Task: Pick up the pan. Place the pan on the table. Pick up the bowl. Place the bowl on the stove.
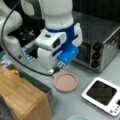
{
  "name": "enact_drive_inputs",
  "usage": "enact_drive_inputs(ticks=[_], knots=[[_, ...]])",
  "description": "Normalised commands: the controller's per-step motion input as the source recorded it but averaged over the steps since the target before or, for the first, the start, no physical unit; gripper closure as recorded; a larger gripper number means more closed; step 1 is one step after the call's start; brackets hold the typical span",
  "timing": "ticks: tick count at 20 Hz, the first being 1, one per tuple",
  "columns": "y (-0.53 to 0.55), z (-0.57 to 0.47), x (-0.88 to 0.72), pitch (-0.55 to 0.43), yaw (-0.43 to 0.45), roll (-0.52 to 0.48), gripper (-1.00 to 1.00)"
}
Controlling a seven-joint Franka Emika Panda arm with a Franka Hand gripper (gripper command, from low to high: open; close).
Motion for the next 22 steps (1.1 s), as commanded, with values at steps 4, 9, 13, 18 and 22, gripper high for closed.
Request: enact_drive_inputs(ticks=[4,9,13,18,22], knots=[[-0.27,0.10,0.49,0.143,0.060,0.065,-1.00],[-0.28,0.05,0.48,0.130,0.050,0.074,-1.00],[-0.29,-0.05,0.50,0.121,0.041,0.101,-1.00],[-0.28,-0.02,0.49,0.152,0.025,0.141,-1.00],[-0.24,0.04,0.50,0.181,-0.014,0.155,-1.00]])
